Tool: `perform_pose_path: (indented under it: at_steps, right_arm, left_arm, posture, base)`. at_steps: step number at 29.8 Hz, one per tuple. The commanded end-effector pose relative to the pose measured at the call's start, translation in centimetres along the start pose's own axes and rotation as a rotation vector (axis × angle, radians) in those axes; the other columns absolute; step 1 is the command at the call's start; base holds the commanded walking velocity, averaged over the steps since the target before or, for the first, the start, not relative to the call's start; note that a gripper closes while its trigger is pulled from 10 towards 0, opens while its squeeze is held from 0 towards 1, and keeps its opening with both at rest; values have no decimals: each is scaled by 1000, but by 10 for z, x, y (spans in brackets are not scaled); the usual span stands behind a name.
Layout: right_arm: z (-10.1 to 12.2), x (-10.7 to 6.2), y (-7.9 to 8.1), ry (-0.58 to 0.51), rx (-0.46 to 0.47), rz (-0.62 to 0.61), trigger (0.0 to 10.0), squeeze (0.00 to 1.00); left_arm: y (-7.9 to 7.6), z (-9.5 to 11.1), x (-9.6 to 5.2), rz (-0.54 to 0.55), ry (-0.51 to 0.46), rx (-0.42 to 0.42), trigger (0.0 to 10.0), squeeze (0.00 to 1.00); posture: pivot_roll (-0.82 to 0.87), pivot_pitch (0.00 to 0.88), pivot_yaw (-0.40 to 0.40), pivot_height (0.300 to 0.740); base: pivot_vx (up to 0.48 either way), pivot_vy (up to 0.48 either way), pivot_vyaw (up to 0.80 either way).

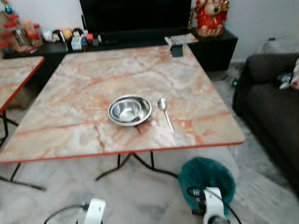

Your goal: Setting the table

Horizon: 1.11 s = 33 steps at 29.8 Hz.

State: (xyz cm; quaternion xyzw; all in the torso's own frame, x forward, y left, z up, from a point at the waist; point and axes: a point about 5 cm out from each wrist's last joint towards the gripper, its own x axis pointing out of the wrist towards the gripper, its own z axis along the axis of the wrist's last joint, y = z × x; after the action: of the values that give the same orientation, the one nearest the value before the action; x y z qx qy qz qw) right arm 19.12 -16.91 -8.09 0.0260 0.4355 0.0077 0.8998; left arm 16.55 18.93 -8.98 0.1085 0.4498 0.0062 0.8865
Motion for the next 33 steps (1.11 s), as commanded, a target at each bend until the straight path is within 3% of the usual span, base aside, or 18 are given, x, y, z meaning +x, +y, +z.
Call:
perform_pose_path:
  at_steps: [1,11,23,27,33]
  right_arm:
    - [2,1,3,-9,3,9,10000,0]
    - [-8,-5,-6,-58,-26,-8,10000,0]
    - [18,-21,-30,-372,-155,1,10000,0]
    - [33,-26,-25,-478,-185,34,10000,0]
    - [74,-41,-6,-702,-340,100,10000,0]
  left_arm:
    - [6,0,0,11,2,-2,10000,0]
    - [6,-3,-1,21,8,-13,10000,0]
    - [1,-8,-2,-2,17,-1,10000,0]
    - [1,-9,-2,-4,18,1,10000,0]
    - [2,-6,-2,-5,14,6,10000,0]
  posture:
    - [7,6,55,714]
    - [10,18,49,714]
    - [-35,43,49,714]
    - [-41,40,48,714]
    - [-56,42,52,714]
  base:
    - [0,0,0]
    - [0,0,0]
    - [0,0,0]
    - [0,0,0]
    - [0,0,0]
